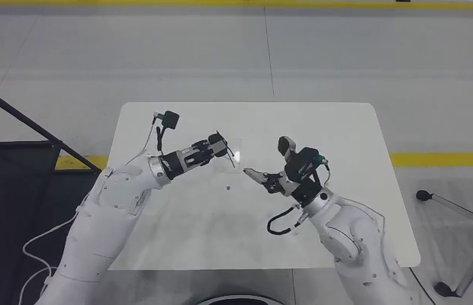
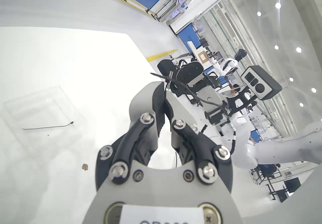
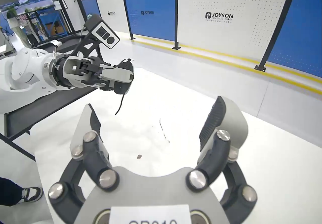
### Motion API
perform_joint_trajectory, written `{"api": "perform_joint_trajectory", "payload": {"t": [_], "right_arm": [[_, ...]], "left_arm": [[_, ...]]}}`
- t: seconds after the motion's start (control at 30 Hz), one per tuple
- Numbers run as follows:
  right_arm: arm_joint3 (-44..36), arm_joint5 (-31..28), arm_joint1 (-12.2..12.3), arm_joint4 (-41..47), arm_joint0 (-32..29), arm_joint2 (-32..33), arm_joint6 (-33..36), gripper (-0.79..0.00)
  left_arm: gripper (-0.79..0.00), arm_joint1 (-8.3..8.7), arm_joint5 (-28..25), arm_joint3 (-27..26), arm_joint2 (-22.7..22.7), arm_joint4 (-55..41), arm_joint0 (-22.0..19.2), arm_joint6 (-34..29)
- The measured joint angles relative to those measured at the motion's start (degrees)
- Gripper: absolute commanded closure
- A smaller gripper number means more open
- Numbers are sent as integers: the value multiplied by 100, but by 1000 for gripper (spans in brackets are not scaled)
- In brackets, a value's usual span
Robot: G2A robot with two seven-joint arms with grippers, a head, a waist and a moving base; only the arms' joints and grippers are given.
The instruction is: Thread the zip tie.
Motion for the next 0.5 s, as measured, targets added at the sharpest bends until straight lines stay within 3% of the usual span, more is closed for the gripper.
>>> {"api": "perform_joint_trajectory", "payload": {"t": [0.23, 0.37, 0.5], "right_arm": [[89, -137, -9, 215, -23, -111, 99, -785], [477, 168, -67, 1252, 183, -233, 640, -785], [822, 74, -92, 2547, 396, -232, 1202, -785]], "left_arm": [[0, 1, 28, -41, 0, 71, 28, 63], [0, -2, 137, -279, 2, 465, 190, 477], [0, -10, 110, -427, 55, 887, 310, 813]]}}
